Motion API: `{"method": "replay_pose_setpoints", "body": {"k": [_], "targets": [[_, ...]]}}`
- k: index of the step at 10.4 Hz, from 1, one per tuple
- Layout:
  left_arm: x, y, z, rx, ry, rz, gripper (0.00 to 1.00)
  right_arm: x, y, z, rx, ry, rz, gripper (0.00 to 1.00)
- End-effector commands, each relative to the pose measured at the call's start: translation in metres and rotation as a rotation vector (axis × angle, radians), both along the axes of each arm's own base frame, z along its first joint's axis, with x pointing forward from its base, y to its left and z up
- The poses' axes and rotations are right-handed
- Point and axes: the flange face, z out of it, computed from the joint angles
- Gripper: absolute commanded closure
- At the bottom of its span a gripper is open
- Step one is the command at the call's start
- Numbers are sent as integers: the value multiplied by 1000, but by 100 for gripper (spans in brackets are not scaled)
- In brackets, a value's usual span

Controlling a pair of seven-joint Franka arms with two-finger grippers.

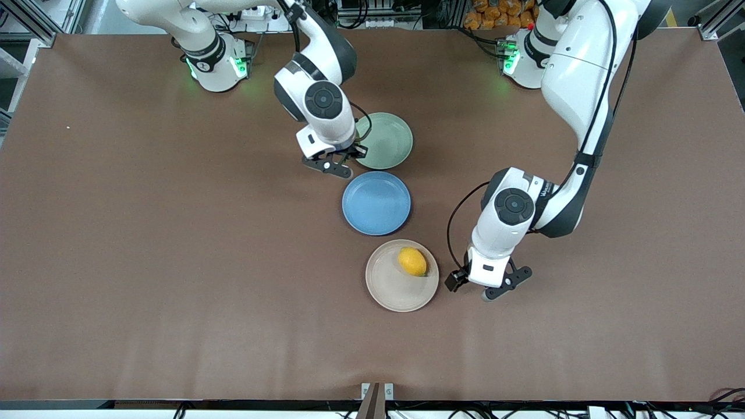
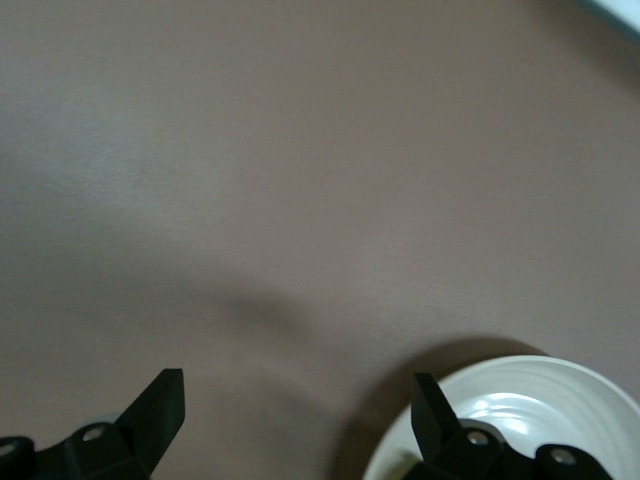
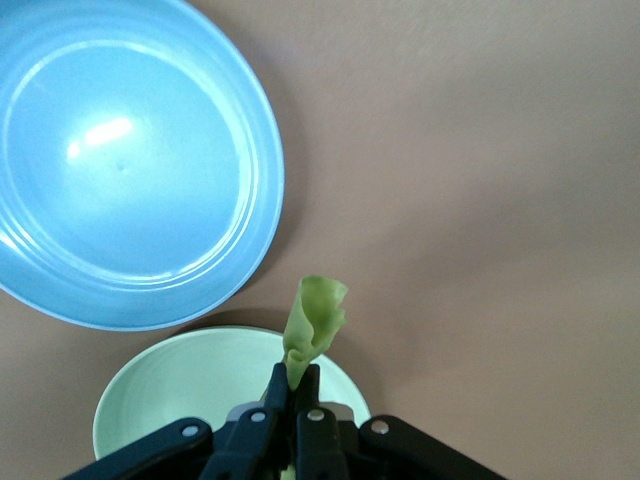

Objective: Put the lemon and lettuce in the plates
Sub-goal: 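Release the lemon on the cream plate while the right gripper lowers the lettuce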

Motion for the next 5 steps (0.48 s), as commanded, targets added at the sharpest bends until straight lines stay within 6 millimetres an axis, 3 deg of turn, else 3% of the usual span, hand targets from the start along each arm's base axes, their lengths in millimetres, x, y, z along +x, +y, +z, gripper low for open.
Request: {"method": "replay_pose_setpoints", "body": {"k": [1, 3, 5], "targets": [[-1, 27, 20, 66, 67, 4, 0, -10, 18, -18, -14, -8, -24, 100], [7, 82, 44, 139, 143, -104, 0, -21, 31, -31, -5, -21, -49, 100], [12, 124, 66, 176, 182, -239, 0, -28, 40, -37, -1, -23, -48, 100]]}}
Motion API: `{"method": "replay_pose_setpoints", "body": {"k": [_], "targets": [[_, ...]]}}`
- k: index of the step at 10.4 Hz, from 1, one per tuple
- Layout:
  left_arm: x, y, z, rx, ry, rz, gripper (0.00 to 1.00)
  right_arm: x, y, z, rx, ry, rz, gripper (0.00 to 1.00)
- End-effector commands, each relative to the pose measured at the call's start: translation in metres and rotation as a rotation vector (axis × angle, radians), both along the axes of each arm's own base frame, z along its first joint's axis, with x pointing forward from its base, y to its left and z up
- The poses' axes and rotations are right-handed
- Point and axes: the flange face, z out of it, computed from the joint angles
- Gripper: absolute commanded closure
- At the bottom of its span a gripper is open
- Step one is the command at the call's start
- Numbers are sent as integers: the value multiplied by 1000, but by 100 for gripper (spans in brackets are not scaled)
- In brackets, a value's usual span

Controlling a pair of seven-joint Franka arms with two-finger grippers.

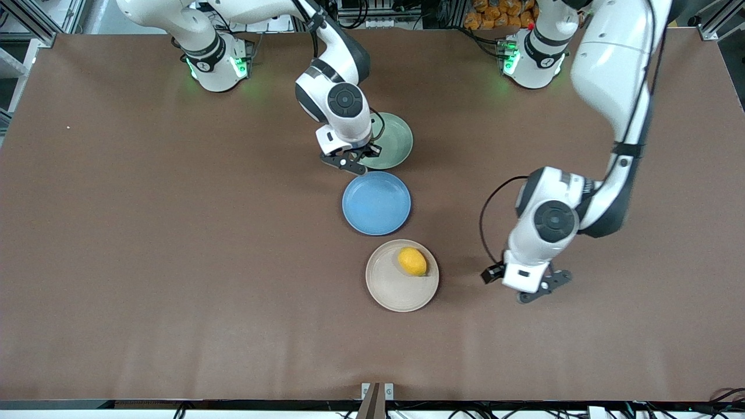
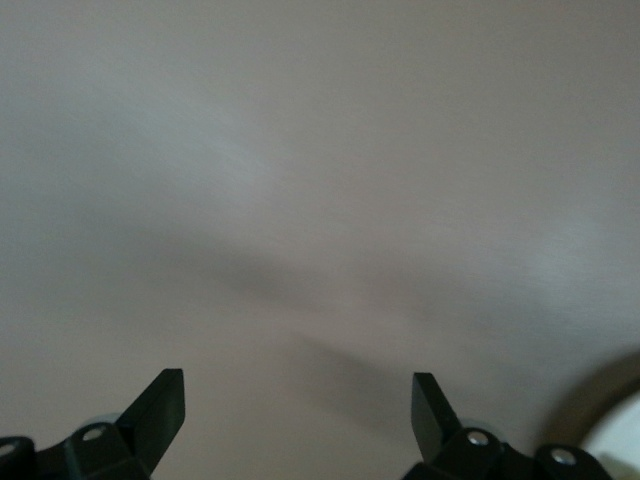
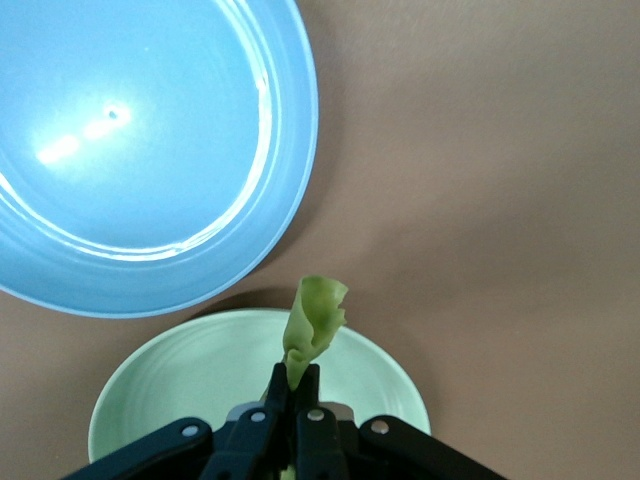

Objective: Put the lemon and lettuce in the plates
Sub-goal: 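Release the lemon on the cream plate while the right gripper lowers the lettuce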

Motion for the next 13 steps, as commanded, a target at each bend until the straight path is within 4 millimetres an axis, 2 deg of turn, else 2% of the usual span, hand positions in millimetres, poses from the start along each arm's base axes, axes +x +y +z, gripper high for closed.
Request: {"method": "replay_pose_setpoints", "body": {"k": [1, 2, 4, 5, 7, 8, 10, 13], "targets": [[-5, 28, 22, 42, 54, -162, 0, -10, 19, -5, -6, -9, -3, 100], [-8, 29, 23, 49, 82, -221, 0, -16, 28, -9, -11, -8, -17, 92], [-19, 33, 19, 51, 125, -219, 0, -13, 33, -10, -26, -31, -10, 0], [-25, 60, 20, 37, 126, -177, 0, -11, 33, -7, -58, -78, 52, 0], [-52, 81, 30, -113, 39, -86, 0, -13, 33, -5, -93, -74, 75, 0], [-69, 81, 29, -125, 18, -91, 0, -10, 31, -5, -93, -73, 83, 0], [-88, 77, 33, -118, 20, -97, 0, 3, 23, 4, -114, -57, 68, 0], [-117, 55, 42, -111, 20, -93, 0, 38, 0, 28, -173, 12, 95, 0]]}}
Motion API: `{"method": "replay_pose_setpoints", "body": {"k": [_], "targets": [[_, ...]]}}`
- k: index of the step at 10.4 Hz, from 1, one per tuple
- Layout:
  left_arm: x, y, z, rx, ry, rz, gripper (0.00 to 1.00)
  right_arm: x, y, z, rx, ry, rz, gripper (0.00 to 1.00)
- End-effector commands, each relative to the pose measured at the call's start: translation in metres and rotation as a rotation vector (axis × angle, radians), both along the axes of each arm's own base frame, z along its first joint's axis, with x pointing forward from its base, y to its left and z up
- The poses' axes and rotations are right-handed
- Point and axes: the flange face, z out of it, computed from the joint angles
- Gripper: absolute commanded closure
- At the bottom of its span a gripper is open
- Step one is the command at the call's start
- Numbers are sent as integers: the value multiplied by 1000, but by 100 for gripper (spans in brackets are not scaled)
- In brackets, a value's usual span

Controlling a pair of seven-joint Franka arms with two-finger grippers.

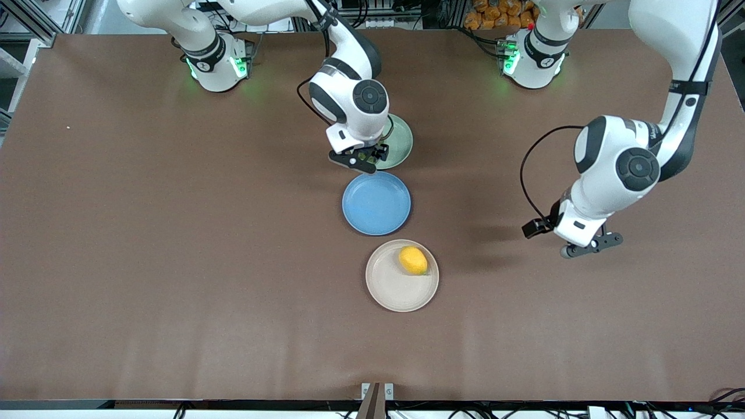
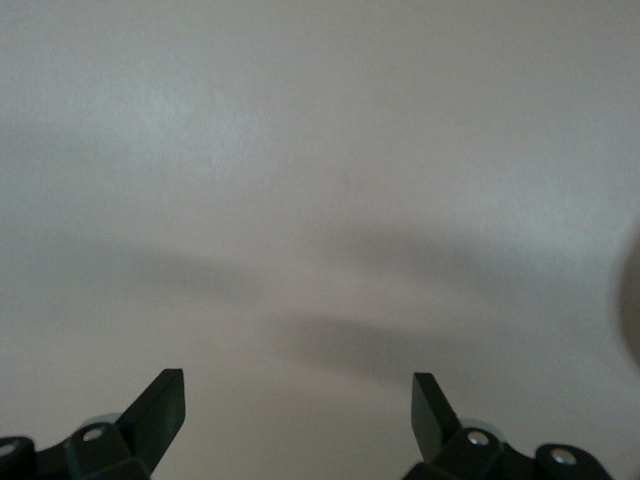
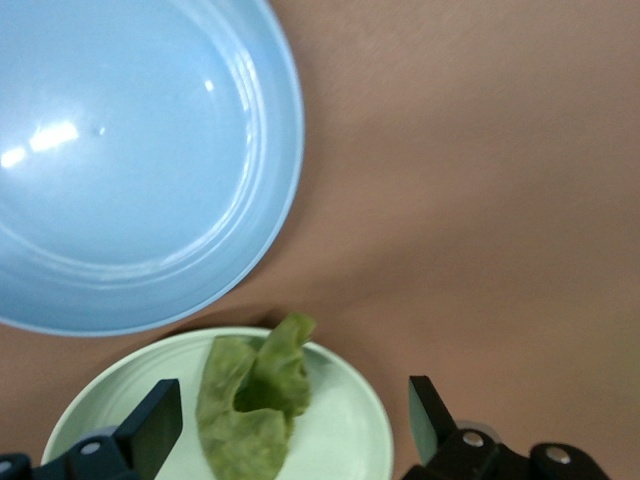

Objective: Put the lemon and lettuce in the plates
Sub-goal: 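Open the right gripper to drop the lettuce on the green plate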

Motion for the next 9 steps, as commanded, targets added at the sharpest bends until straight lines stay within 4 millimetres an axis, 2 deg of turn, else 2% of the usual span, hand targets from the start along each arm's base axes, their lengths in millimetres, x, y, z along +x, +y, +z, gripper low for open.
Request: {"method": "replay_pose_setpoints", "body": {"k": [1, 2, 3, 6, 8, 9], "targets": [[-25, -22, 11, -18, -14, 43, 0, 38, -21, 22, -16, 18, 9, 0], [-36, -30, 17, -11, -18, 49, 0, 54, -32, 30, -20, 24, -8, 0], [-52, -28, 21, 5, -19, 46, 0, 68, -45, 41, -26, 40, -11, 0], [-85, -38, 34, 35, -33, 24, 0, 102, -103, 62, -34, 117, 51, 0], [-79, -43, 44, 39, -59, -11, 0, 133, -156, 81, -2, 154, 104, 0], [-66, -45, 63, 28, -100, -23, 0, 147, -182, 90, 10, 188, 132, 0]]}}
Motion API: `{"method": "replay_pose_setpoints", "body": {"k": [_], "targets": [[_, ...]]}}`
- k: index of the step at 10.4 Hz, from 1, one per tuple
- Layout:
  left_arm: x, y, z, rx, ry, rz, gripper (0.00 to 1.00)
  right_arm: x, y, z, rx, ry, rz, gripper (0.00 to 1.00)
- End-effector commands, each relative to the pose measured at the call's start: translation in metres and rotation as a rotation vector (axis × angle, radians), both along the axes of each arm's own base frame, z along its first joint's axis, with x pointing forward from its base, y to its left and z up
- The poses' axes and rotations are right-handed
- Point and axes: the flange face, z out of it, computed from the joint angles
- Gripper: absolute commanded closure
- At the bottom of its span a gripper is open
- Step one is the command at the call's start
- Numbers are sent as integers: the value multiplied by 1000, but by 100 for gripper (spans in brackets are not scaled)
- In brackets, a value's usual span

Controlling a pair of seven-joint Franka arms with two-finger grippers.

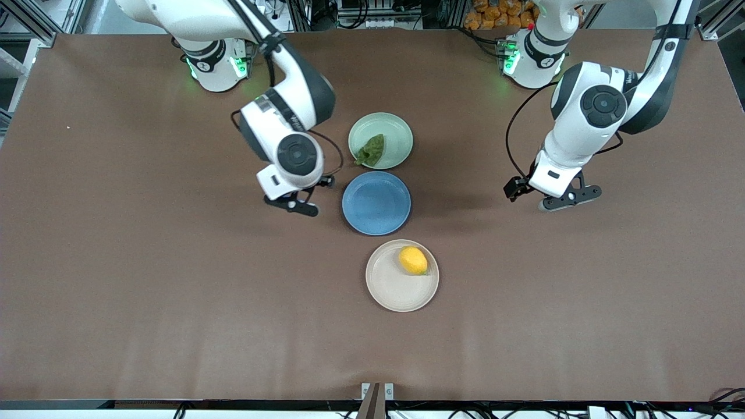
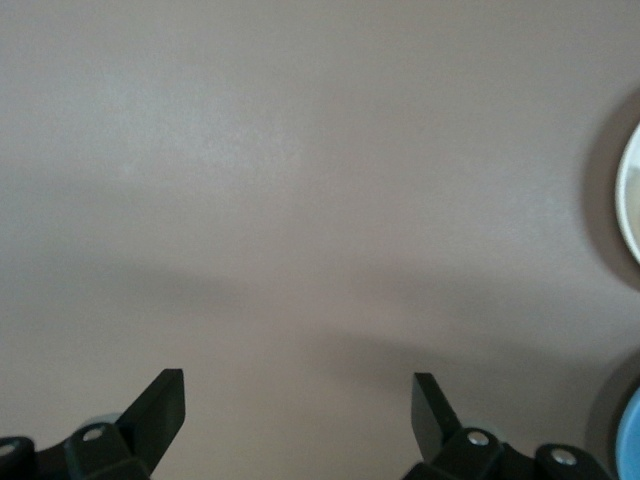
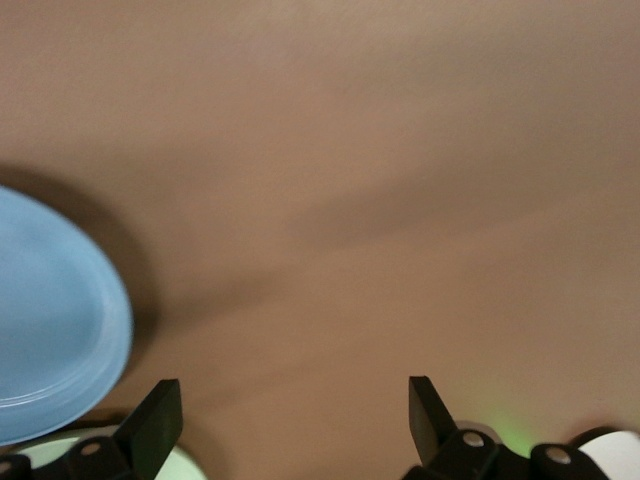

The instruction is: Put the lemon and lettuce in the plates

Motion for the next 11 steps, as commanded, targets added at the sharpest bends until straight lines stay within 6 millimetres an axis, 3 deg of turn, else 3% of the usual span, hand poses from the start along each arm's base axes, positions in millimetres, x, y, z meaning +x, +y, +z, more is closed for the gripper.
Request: {"method": "replay_pose_setpoints", "body": {"k": [1, 3, 5, 9, 10, 11], "targets": [[20, 1, 40, -21, -85, -33, 0, 20, -46, 26, 18, 49, 46, 0], [43, 22, 75, -36, -153, -10, 0, 32, -81, 28, 14, 89, 21, 0], [51, 23, 101, -39, -182, -6, 0, 45, -120, 35, 54, 120, 65, 0], [57, 34, 133, 0, -141, -124, 0, 75, -193, 77, 92, 115, 61, 0], [57, 42, 137, 15, -134, -179, 0, 82, -213, 89, 95, 99, 30, 0], [60, 64, 154, 32, -153, -211, 0, 86, -227, 105, 96, 77, 9, 0]]}}
